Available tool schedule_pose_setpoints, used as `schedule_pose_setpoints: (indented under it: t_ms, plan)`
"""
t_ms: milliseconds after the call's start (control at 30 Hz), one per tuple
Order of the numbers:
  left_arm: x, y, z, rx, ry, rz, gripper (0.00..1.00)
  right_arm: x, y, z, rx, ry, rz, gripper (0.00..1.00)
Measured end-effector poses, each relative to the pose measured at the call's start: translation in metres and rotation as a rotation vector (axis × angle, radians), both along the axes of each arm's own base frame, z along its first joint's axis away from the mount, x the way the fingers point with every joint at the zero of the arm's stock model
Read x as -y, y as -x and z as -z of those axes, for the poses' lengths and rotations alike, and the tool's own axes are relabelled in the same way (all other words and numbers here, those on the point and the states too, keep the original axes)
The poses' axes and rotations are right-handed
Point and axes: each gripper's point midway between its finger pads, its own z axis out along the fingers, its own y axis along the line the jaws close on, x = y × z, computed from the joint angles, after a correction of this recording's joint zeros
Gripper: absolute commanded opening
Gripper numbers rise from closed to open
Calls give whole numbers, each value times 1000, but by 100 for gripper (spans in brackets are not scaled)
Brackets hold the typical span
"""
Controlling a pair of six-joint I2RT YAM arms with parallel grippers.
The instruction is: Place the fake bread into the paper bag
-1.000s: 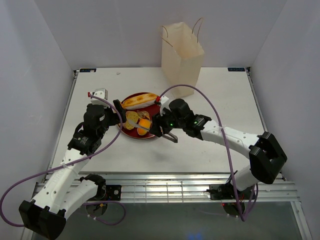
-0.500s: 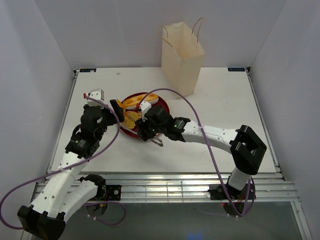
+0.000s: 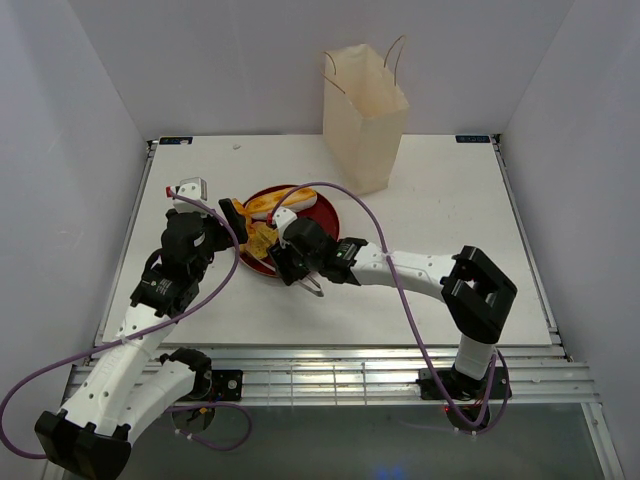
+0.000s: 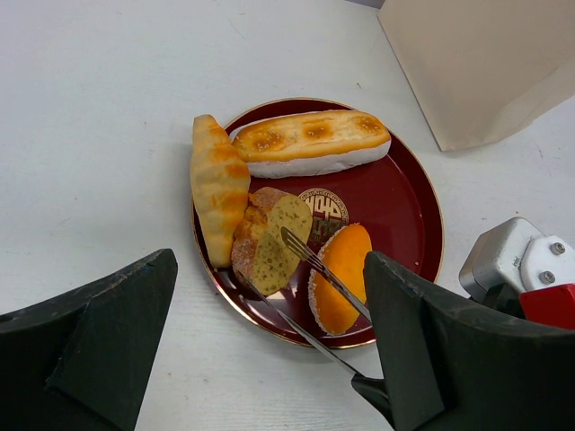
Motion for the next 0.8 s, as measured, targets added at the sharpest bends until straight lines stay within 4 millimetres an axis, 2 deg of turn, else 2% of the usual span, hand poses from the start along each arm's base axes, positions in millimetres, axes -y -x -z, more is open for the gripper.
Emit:
schedule_pose_setpoints:
  t_ms: [533, 800]
  plan:
    - [0, 0, 0, 0, 0, 1, 95, -4, -1, 0, -10, -9, 17, 57]
    - [1, 0, 0, -1, 2, 8, 95, -8, 2, 8, -13, 5, 14, 57]
